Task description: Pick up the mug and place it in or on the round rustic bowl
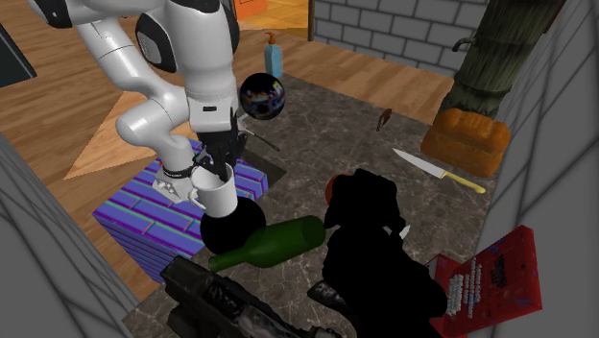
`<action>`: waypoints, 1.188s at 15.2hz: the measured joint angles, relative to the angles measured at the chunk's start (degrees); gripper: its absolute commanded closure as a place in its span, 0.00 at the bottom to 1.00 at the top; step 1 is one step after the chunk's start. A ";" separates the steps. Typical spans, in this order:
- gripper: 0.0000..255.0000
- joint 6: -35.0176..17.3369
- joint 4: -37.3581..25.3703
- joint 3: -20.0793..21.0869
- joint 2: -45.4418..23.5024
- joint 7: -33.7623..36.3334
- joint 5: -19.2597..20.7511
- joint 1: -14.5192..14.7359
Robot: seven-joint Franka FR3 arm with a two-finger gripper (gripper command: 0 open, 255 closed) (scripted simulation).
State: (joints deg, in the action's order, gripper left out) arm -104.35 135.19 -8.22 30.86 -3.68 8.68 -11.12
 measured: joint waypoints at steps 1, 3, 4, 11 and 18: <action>1.00 -0.76 0.64 -0.17 -0.11 -0.10 0.11 -0.07; 1.00 -2.32 2.05 -0.19 -0.28 0.13 0.17 -0.06; 1.00 -2.94 2.74 -0.29 -0.20 0.10 0.27 -0.13; 1.00 -8.70 7.34 -0.67 -1.40 0.58 0.65 -0.22; 1.00 -11.09 9.12 -0.84 -1.98 0.77 0.82 -0.27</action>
State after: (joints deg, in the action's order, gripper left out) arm -115.44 144.31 -9.06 28.88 -2.92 9.50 -11.39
